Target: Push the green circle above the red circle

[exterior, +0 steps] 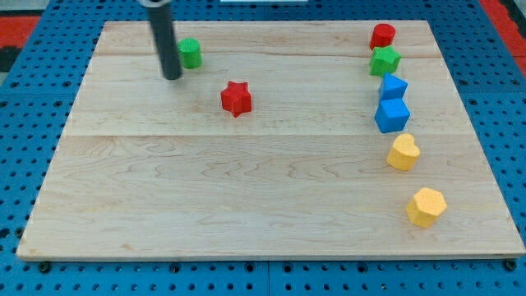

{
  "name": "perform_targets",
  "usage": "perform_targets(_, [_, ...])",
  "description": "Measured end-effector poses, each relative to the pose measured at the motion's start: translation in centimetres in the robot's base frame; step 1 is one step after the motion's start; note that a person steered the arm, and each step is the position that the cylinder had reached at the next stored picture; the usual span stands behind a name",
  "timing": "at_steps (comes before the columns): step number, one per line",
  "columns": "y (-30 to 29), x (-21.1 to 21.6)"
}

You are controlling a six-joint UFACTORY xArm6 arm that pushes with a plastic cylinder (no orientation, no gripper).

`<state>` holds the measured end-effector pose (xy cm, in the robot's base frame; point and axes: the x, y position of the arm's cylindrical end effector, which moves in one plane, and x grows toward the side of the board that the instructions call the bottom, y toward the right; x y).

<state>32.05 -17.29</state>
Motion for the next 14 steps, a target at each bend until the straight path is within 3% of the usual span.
perform_targets(1, [-1.2,-2.5])
perform_targets(2, [3.7,-5.1])
perform_targets(3, [12.3,-4.9])
perform_targets(5, [16.9,-1.0])
perform_targets(6, [20.7,-2.8])
perform_targets(8, [13.1,-4.5])
perform_targets(11, [29.5,-8.4])
perform_targets(12, [30.5,-10.1])
perform_targets(13, [26.6,-10.9])
perform_targets(14, [29.8,-11.0])
